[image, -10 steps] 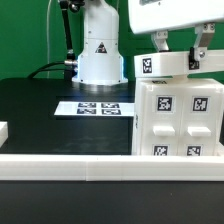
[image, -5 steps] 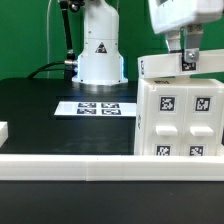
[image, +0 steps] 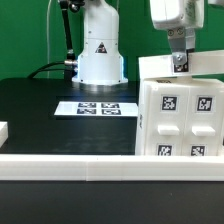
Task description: Assemble cabinet
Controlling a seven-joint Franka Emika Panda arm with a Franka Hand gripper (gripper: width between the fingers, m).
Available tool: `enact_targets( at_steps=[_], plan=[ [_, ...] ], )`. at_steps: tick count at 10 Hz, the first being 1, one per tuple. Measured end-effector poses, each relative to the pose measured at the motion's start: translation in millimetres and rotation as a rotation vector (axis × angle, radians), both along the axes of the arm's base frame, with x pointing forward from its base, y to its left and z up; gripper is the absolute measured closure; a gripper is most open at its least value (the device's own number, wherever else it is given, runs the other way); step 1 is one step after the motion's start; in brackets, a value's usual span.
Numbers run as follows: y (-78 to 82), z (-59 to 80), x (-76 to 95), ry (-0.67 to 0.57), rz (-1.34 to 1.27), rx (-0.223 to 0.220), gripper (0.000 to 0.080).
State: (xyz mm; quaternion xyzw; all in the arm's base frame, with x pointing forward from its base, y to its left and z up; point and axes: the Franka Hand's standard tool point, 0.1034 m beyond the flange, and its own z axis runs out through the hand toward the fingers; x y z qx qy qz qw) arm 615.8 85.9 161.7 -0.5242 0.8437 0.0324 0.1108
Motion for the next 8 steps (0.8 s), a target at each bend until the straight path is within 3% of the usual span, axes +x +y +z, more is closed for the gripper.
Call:
enact_targets(
  at_steps=[1,2,3,8],
  plan=[
    [1.7,-0.2,-0.2,-0.001,0.002,0.005,0.0239],
    [2.8,0.2,-0.3,-0.005,0.026,0.004,0.0073],
    [4.0,4.7,0.7,-0.013,0.03,0.005,0.0023],
    [8.3,45.7,10.0,-0.092,0.034,0.046,0.0002]
  ],
)
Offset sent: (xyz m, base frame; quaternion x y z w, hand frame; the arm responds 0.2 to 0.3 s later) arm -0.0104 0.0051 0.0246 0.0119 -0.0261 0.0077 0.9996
